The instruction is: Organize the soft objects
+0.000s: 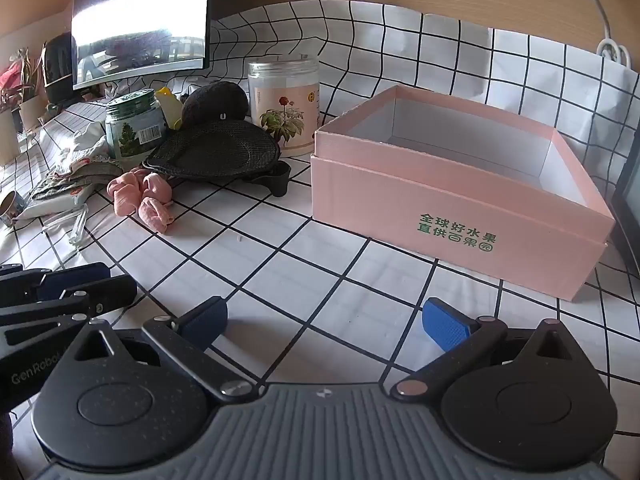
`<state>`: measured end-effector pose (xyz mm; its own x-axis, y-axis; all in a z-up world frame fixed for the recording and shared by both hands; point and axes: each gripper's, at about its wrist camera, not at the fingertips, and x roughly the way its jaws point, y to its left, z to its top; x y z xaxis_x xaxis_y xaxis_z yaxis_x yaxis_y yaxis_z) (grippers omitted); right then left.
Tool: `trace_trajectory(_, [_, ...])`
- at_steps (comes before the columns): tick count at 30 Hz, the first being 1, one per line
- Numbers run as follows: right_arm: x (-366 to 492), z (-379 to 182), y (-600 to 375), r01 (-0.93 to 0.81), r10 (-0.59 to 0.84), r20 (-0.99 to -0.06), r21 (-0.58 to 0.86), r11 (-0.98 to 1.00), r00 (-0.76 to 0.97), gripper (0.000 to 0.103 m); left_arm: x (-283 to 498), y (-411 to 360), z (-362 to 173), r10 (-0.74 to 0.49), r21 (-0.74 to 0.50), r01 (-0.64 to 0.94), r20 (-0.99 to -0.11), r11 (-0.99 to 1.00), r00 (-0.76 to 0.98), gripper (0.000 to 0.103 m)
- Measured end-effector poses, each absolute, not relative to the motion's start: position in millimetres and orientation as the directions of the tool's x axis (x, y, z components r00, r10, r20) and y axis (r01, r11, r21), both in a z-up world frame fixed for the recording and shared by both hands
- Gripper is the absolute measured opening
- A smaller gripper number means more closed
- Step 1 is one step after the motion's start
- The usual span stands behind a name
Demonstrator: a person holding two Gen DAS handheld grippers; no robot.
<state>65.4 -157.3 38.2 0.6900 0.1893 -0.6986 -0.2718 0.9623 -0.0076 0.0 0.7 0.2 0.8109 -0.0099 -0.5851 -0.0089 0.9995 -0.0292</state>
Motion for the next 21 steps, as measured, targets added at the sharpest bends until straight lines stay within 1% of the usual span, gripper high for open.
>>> trace_trajectory(21, [65.3, 38.1, -157.3, -0.272, 0.190, -0.699, -0.007, 0.962, 0.690, 0.103, -0.1, 0.6, 0.1, -0.003, -0.018, -0.009, -0.584, 1.000, 0.811, 0.025])
